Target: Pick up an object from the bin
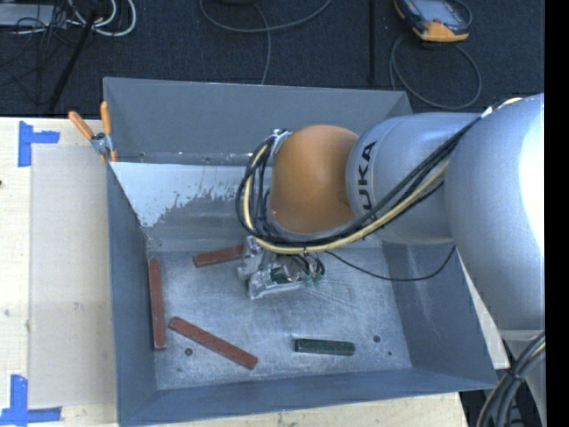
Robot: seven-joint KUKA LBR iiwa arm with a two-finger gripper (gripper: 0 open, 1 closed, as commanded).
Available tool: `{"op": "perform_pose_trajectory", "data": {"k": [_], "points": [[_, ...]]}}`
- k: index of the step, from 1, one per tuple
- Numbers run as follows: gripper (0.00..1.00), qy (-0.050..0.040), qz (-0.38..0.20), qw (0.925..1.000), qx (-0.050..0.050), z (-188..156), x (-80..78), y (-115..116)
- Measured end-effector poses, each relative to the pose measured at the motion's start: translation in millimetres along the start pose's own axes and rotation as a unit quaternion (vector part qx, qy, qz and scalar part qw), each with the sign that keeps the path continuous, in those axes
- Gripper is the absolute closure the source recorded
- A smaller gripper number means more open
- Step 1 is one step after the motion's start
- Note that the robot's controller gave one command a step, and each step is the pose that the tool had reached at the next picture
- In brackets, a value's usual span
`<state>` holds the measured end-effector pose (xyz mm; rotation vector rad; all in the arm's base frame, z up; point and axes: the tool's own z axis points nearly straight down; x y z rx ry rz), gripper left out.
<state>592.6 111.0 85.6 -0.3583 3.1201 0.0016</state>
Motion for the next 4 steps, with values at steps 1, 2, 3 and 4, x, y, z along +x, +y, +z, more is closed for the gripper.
{"op": "perform_pose_trajectory", "data": {"k": [1, 2, 3, 4], "points": [[1.0, 0.0001, 0.0, 1.0, 0.0, 0, 0.0, 0], [1.0, 0.001, 0.0, 1.0, 0.0, -2, 0.7, 0], [1.0, -0.0016, -0.027, 0.9996, 0.0, -43, 5.4, -2], [1.0, -0.0006, 0.008, 1.0, 0.0, -130, 6.3, -27]]}}
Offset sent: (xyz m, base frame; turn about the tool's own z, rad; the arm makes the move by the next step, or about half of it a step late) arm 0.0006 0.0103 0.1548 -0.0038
